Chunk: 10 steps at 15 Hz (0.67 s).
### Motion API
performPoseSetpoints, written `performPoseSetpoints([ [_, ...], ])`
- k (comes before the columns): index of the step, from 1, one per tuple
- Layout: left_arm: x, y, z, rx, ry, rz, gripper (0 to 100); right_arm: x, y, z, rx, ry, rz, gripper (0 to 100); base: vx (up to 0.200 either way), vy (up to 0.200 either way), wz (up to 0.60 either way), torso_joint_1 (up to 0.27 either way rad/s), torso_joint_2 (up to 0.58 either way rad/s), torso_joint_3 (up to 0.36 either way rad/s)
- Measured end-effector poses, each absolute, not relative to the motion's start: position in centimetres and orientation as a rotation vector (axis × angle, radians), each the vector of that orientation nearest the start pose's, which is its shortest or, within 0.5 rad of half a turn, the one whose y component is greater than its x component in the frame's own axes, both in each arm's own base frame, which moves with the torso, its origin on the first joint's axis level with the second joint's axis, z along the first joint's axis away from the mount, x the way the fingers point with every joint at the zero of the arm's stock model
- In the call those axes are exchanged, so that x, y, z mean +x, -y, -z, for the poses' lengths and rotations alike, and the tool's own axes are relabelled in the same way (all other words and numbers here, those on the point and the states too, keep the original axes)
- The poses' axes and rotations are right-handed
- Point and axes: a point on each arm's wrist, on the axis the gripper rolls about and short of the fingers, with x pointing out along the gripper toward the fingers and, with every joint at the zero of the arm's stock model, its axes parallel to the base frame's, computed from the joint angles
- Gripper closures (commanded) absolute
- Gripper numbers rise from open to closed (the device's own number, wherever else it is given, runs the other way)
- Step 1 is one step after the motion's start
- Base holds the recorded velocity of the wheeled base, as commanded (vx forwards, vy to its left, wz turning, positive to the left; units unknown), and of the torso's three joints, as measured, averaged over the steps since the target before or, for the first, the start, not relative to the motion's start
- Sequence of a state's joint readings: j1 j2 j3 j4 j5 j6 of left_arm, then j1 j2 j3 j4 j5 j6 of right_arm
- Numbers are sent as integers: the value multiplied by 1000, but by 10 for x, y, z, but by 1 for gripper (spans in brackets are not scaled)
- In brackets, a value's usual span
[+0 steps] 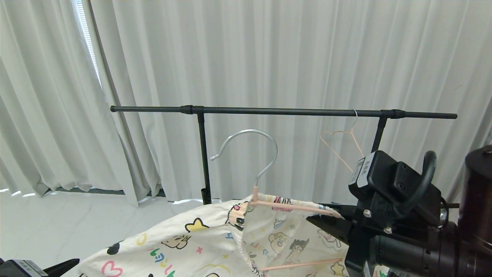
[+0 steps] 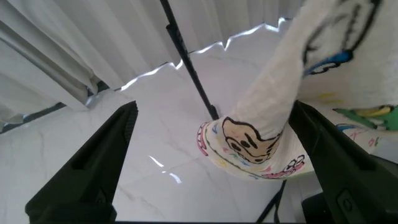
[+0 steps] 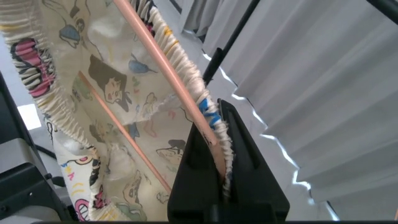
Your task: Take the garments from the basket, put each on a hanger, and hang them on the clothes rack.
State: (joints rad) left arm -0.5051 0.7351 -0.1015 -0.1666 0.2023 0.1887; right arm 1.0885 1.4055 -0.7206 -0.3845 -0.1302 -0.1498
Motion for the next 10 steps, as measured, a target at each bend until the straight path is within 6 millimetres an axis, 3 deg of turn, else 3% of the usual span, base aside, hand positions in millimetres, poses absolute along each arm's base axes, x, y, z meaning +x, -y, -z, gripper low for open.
performPoseSetpoints([
  [1, 51, 23, -113, 347, -416, 335, 0, 110, -203, -214, -315, -183, -970, 100, 0, 0, 0, 0, 0, 0],
  [2, 51, 23, -113, 348, -421, 333, 100, 110, -203, -214, -315, -182, -970, 100, 0, 0, 0, 0, 0, 0],
  [10, 63, 17, -114, 336, -492, 176, 100, 115, -199, -214, -310, -187, -943, 100, 0, 0, 0, 0, 0, 0],
])
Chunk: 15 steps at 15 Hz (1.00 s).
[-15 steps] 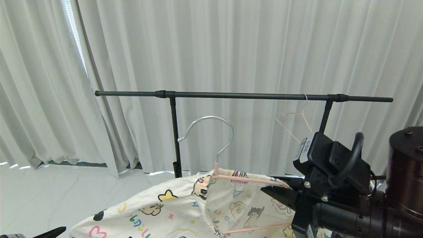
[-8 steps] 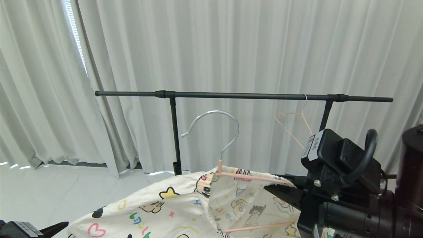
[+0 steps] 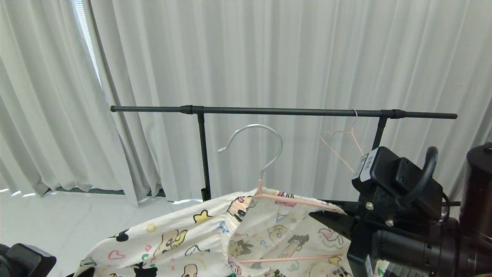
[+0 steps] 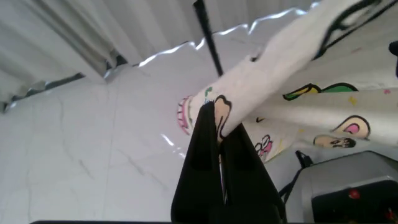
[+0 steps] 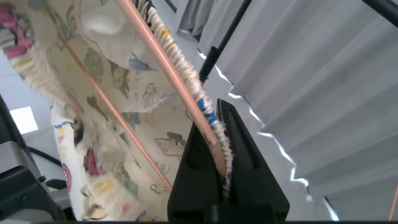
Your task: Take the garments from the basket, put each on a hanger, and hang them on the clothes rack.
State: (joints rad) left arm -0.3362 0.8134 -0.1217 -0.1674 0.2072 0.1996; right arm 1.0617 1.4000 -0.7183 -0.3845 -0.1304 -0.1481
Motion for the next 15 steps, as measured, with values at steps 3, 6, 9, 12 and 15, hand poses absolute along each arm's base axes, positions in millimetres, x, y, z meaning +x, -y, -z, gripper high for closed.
performPoseSetpoints([
  [3, 69, 13, -113, 357, -537, 103, 100, 121, -195, -215, -299, -190, -912, 100, 0, 0, 0, 0, 0, 0],
  [6, 73, 9, -111, 405, -576, 59, 100, 125, -191, -217, -288, -184, -888, 100, 0, 0, 0, 0, 0, 0],
  [9, 74, 8, -109, 404, -591, 49, 100, 127, -187, -219, -282, -181, -871, 100, 0, 0, 0, 0, 0, 0],
  [12, 75, 8, -112, 407, -584, 49, 100, 127, -187, -219, -281, -180, -866, 100, 0, 0, 0, 0, 0, 0],
  [15, 77, 9, -116, 405, -567, 49, 0, 127, -186, -218, -282, -182, -864, 100, 0, 0, 0, 0, 0, 0],
])
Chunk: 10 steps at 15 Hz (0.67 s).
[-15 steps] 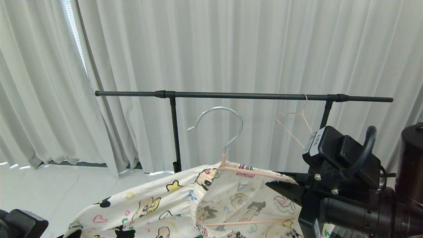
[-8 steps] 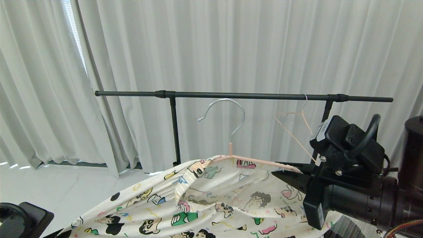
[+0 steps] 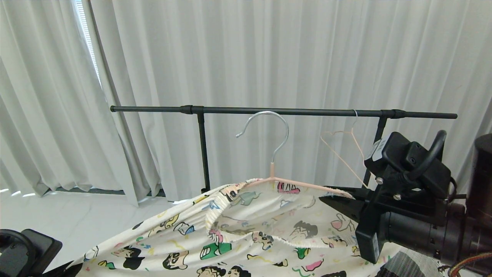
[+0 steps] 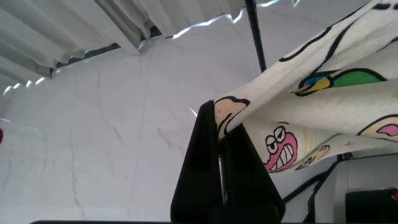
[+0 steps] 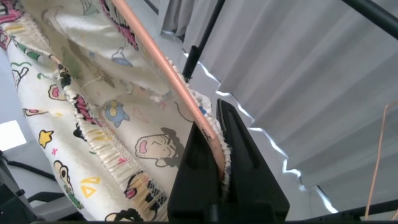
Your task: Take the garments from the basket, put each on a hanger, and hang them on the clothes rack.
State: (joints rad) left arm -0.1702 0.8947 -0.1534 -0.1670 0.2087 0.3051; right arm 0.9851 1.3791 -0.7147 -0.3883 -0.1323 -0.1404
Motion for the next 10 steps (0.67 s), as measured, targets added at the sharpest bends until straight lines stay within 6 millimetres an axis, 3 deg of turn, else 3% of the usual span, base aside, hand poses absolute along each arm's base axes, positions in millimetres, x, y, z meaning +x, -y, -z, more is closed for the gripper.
performPoseSetpoints([
  [6, 75, 16, -123, 404, -501, 173, 0, 131, -182, -217, -288, -193, -832, 100, 0, 0, 0, 0, 0, 0],
  [10, 75, 23, -137, 388, -414, 288, 0, 141, -171, -210, -331, -261, -710, 100, 0, 0, 0, 0, 0, 0],
])
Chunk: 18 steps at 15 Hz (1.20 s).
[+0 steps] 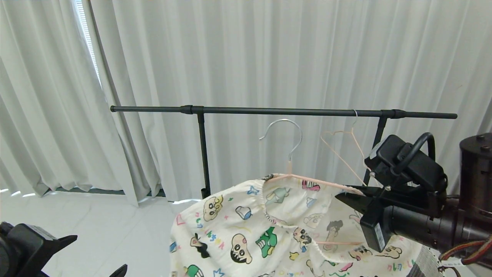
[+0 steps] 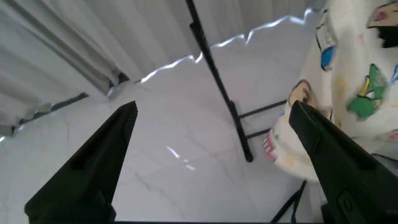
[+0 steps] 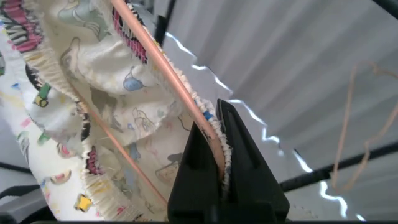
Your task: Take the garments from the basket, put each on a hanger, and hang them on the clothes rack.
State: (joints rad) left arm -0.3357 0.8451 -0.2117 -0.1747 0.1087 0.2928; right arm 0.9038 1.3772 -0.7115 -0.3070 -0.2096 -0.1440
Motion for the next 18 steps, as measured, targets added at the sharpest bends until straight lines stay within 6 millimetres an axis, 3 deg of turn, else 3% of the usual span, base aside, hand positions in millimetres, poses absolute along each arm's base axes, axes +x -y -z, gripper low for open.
performPoseSetpoints([
  [5, 79, 30, -159, 303, -337, 329, 0, 155, -151, -200, -389, -355, -481, 100, 0, 0, 0, 0, 0, 0],
  [10, 101, 40, -202, 281, -214, 323, 0, 174, -119, -186, -458, -494, -182, 100, 0, 0, 0, 0, 0, 0],
  [12, 109, 43, -209, 273, -166, 311, 0, 185, -111, -182, -406, -516, -7, 100, 0, 0, 0, 0, 0, 0],
  [15, 114, 45, -206, 338, -178, 307, 0, 201, -118, -178, -234, -508, 158, 100, 0, 0, 0, 0, 0, 0],
  [18, 115, 45, -205, 355, -184, 311, 0, 211, -129, -178, -196, -492, 187, 100, 0, 0, 0, 0, 0, 0],
])
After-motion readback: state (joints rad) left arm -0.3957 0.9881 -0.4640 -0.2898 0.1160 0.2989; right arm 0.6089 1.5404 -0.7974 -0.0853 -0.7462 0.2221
